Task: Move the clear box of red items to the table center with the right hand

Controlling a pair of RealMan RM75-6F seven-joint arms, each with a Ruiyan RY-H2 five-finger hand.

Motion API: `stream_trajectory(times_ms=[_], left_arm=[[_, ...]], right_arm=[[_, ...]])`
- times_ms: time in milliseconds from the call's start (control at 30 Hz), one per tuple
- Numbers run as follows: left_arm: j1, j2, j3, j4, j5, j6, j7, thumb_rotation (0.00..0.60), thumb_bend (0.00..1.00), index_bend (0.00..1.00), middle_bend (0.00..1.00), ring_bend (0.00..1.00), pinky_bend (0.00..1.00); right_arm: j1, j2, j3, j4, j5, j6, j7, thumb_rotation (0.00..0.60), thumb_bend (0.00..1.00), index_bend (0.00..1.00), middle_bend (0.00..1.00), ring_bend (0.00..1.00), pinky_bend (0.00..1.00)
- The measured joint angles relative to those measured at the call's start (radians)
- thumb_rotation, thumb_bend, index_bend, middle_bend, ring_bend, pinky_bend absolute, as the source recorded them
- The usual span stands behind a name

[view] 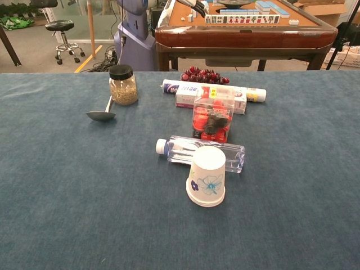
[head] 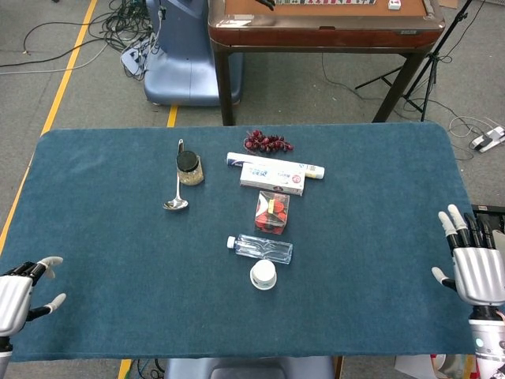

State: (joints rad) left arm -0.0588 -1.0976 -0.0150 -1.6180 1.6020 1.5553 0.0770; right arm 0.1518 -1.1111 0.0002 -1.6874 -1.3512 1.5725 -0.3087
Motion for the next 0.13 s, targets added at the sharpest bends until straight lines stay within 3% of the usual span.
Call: stream_trajectory(times_ms=[133], left_arm=[[-0.010,-0.005,0.003,0.000,-0.002,-0.022,0.002,0.600,0.02,0.31,0.49,0.43,0.56]], right_arm=[[-0.018,0.007,0.020,0.011,0.006,0.002,0.043,0.600,0.00,0.07,0.05,0.00,0.03]])
